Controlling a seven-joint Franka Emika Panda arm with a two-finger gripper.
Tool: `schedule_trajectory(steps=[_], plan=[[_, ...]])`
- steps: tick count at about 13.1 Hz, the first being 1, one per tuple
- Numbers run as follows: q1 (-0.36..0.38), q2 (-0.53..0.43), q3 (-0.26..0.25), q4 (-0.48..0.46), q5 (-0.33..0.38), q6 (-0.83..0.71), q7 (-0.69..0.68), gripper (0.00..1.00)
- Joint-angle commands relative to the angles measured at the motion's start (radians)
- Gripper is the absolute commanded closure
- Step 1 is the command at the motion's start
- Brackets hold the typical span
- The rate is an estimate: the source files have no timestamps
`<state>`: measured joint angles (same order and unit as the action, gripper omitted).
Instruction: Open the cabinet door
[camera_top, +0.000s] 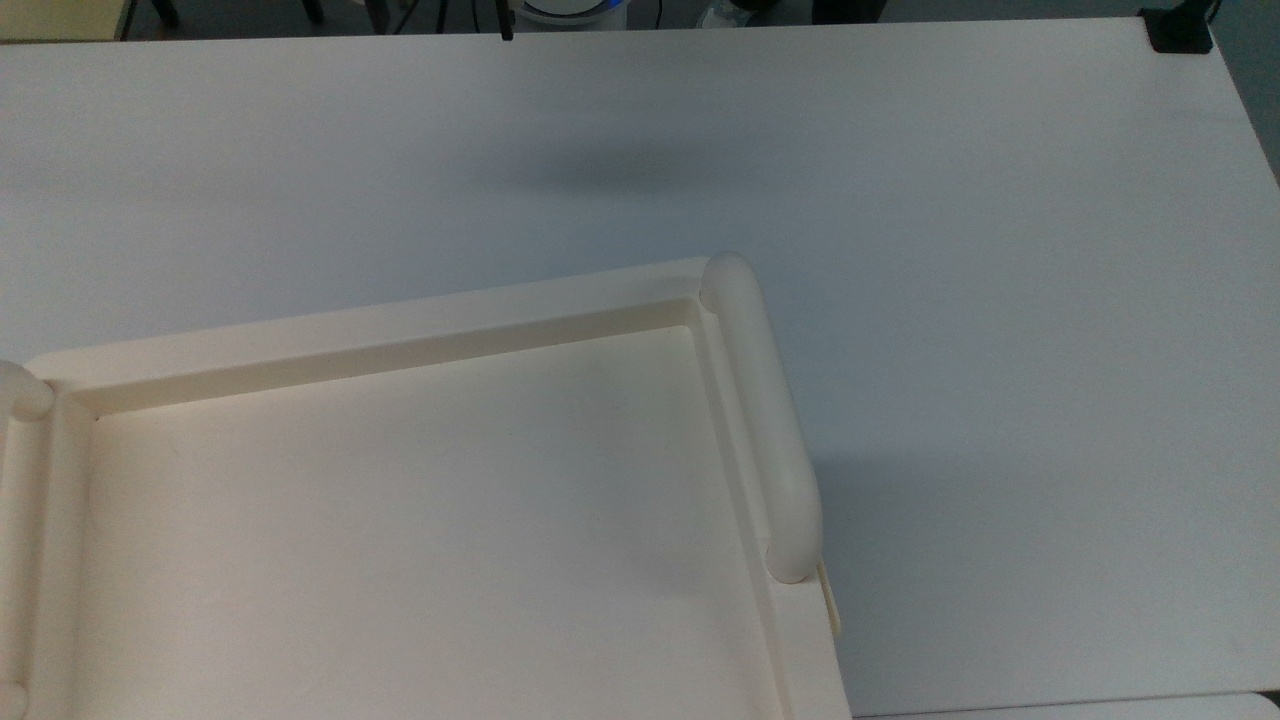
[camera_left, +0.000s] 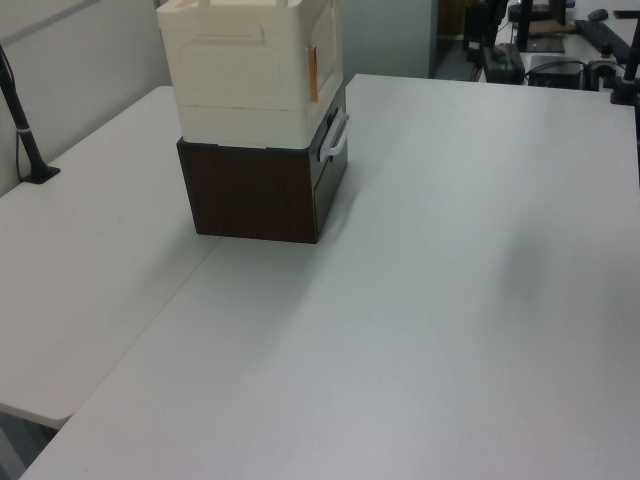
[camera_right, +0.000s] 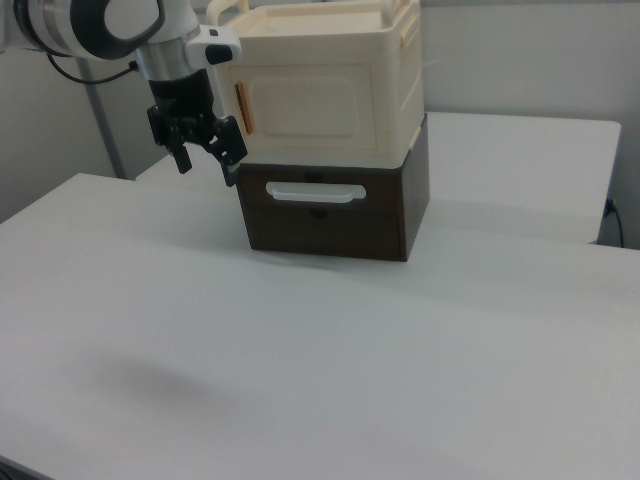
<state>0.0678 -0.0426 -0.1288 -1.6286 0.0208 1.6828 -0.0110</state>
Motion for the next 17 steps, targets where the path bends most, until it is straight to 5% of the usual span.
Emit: schedule_trajectory(steps=[1, 7, 12, 17], plan=[[0.004, -0.006, 0.002, -0.01, -0.005, 0.014, -0.017, 0.0], [-0.006, -0.011, 0.002, -0.011, -0.005, 0.006, -0.053, 0.0], [-0.037, -0.006, 0.0, -0.014, -0.013, 0.029, -0.346, 0.0], [-0.036, 0.0, 0.012, -0.014, -0.004, 0.199, -0.325, 0.0]])
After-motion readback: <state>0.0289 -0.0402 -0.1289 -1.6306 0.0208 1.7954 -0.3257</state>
